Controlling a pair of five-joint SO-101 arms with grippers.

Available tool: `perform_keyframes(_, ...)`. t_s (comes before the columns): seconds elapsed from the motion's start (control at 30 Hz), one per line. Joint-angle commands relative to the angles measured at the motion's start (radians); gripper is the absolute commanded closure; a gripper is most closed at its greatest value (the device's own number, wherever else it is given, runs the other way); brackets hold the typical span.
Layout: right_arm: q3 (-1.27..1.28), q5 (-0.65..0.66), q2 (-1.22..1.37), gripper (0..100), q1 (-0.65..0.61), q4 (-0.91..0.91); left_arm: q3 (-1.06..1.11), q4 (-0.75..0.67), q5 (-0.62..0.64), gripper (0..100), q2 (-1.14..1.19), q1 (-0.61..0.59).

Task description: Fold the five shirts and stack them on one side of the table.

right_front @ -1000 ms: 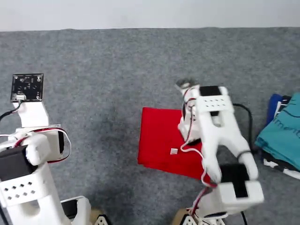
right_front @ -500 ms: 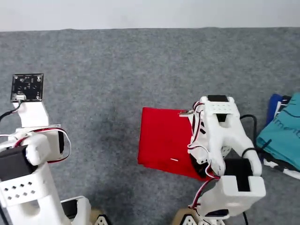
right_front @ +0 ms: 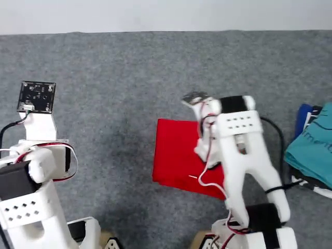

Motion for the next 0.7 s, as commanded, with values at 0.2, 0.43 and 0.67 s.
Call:
perform_keyframes(0.2,-0.055,-0.393,0.114,98.9,-0.209,-0.163,-0.025,0.018,-0.009,100,-0.014,-0.239)
perform_keyframes(0.43,-0.054,-0.549,0.113,98.9,-0.266,-0.199,-0.022,0.021,-0.037,99,-0.014,-0.457)
perform_keyframes(0.67,-0.069,-0.764,0.122,99.0,-0.340,-0.203,-0.008,0.018,-0.054,99,-0.014,-0.465)
